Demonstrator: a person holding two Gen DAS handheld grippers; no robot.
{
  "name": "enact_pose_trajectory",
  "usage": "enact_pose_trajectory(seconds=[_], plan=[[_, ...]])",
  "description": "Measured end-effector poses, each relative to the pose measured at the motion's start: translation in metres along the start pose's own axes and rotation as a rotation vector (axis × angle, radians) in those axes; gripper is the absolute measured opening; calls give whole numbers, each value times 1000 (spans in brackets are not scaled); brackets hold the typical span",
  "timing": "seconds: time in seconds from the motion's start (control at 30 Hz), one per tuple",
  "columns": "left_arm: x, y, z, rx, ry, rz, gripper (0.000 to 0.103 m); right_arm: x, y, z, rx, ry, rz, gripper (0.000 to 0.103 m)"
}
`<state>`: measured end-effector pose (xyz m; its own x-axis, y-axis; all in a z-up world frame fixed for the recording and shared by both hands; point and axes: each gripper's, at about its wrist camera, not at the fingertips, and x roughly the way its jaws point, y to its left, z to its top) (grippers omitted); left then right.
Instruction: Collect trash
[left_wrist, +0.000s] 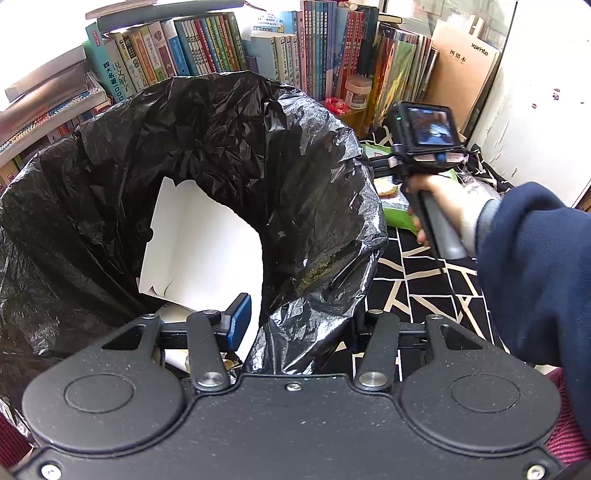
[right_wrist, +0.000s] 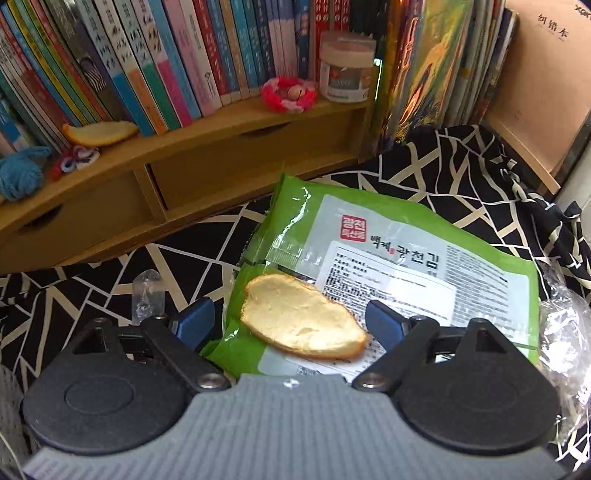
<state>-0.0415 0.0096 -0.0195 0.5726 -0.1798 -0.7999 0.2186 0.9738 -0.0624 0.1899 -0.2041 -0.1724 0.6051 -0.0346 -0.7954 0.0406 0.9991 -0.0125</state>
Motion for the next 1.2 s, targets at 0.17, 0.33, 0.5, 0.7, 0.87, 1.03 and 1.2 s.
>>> enact_pose_trajectory(seconds=[0.17,0.33,0.5,0.7,0.87,1.03,1.2], plan=[[1,1,-1,0,1,-2,48,10,6,1,-6,23,-18,73],[2,1,-1,0,1,-1,48,0,9,3,-4,16,-9,39],[2,1,0,-1,1,-2,48,-22,14,7,-5,-4,15,11],[3,1,-1,0,1,-1,48,-54,17,12,-21,-49,66,23],[3,1,-2,3,-1,3,48,-42,5,10,12,21,69,72],[2,0,-2,5,-2,6,48,-13,4,-5,29,116,25,81],[2,-1,-1,8,-2,7,48,4,12,-12,17,118,-28,94]])
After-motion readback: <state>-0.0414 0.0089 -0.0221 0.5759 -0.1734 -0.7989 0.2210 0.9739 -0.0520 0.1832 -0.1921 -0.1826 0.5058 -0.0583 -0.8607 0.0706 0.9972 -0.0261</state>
